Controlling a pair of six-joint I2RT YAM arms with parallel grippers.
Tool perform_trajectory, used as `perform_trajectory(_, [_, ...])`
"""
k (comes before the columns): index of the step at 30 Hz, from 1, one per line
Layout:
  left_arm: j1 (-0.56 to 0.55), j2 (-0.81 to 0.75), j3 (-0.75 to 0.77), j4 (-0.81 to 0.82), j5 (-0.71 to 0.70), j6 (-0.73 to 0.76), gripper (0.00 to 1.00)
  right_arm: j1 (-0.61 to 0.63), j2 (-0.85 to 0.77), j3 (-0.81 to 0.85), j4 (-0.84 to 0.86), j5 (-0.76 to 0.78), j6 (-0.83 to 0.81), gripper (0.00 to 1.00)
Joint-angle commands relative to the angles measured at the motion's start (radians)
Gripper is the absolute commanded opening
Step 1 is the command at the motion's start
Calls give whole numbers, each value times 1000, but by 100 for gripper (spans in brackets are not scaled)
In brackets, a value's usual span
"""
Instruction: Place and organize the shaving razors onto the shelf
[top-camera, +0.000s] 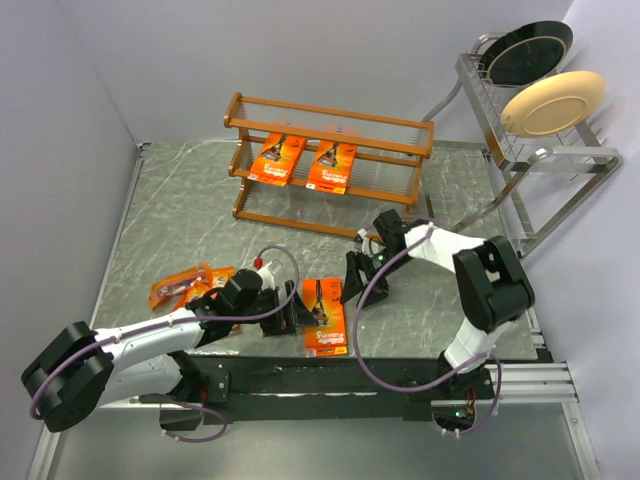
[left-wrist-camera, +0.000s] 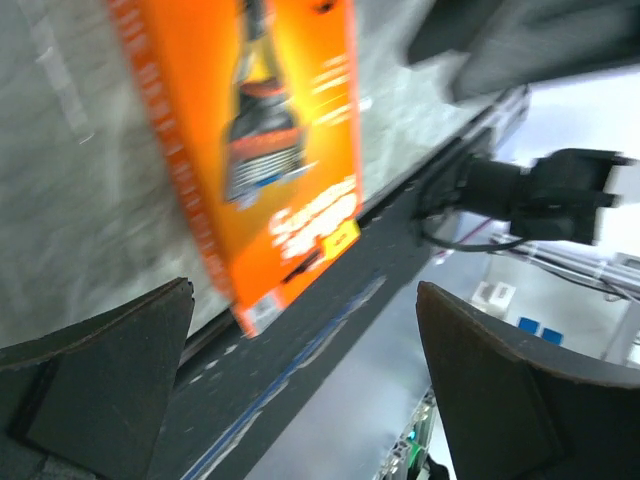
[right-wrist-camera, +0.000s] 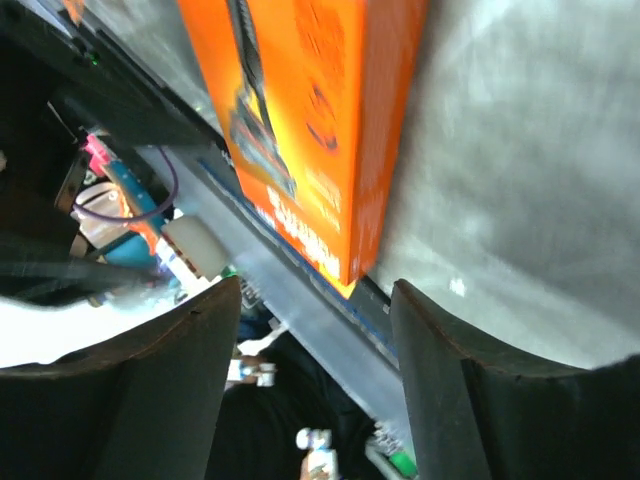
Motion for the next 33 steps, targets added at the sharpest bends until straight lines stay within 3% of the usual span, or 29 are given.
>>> perform_trajectory(1, [-25,-14,-41,-29,-6,0,99,13,-59,-136,27,-3,98,72])
perform_trajectory(6, [-51,1,-63,39,52,-10,97,38,19,-216,185,-117,262,71])
perform_trajectory(10, [-76,1,-64,129,92,-21,82,80,110,-208,316,-200,354,69])
perform_trajectory(12, [-82,2,-83,137,69,-37,84,114,149,-210,363,-243,431,66])
perform_trajectory(14, [-82,13,-89,150,60,-49,70,137,163,-214,419,-266,476,64])
perform_trajectory(16, [-82,21,-90,151,69,-63,69,153,170,-230,464,-270,529,63])
perform_trajectory(18, [-80,10,-89,61,46,-75,57,150,166,-253,496,-264,577,61])
perform_trajectory(19, [-82,1,-89,12,28,-101,22,148,162,-259,516,-260,586,61])
perform_trajectory(20, [-82,-10,-90,-58,-27,-118,9,148,157,-264,527,-257,607,60])
perform_trajectory(21, [-77,-17,-98,-85,-29,-129,7,150,144,-286,547,-255,621,59])
perform_trajectory(24, [-68,-8,-87,-90,-29,-121,16,154,131,-328,623,-243,664,58])
perform_trajectory(25, [-68,-7,-84,-100,-38,-129,30,160,133,-330,625,-241,664,58])
perform_trajectory(28, [-64,-13,-86,-113,-52,-141,51,171,137,-316,576,-231,635,58])
perform_trajectory(33, [36,19,-69,-150,-132,-133,55,215,143,-310,576,-235,629,58])
